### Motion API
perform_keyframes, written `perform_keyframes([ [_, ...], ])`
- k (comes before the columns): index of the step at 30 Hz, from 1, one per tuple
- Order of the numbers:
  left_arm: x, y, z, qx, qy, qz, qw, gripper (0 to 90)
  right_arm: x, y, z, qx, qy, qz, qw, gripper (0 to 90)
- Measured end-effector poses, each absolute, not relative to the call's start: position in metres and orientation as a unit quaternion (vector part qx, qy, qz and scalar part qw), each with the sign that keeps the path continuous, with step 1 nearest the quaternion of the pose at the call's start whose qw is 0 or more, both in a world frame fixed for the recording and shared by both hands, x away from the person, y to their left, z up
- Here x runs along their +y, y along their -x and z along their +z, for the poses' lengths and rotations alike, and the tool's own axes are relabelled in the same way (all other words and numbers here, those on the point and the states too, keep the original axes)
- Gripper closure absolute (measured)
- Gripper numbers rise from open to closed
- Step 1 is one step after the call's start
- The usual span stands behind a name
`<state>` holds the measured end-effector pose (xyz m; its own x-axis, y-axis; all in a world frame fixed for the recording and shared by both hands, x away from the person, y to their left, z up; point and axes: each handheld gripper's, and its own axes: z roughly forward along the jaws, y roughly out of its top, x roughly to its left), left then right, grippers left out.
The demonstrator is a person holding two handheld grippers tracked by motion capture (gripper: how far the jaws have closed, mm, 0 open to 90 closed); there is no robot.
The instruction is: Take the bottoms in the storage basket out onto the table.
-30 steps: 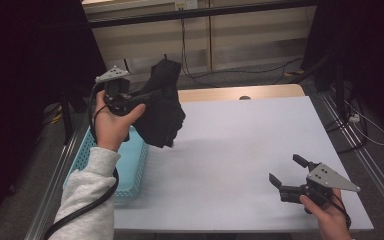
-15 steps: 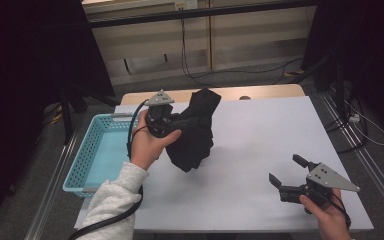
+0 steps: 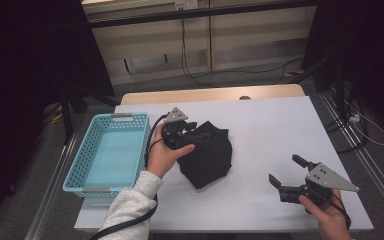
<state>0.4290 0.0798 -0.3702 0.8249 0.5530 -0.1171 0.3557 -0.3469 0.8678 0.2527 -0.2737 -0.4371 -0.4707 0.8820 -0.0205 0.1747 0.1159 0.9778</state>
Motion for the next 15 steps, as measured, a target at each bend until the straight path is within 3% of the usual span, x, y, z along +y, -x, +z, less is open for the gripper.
perform_keyframes([
  [7,0.072,-0.41,-0.387,0.246,-0.842,0.086,0.472,20.1,-0.272,-0.253,-0.437,0.671,-0.395,0.534,0.33,2.3],
  [15,0.064,-0.39,-0.415,0.235,-0.856,0.068,0.455,17.7,-0.273,-0.253,-0.438,0.672,-0.394,0.535,0.327,2.3],
])
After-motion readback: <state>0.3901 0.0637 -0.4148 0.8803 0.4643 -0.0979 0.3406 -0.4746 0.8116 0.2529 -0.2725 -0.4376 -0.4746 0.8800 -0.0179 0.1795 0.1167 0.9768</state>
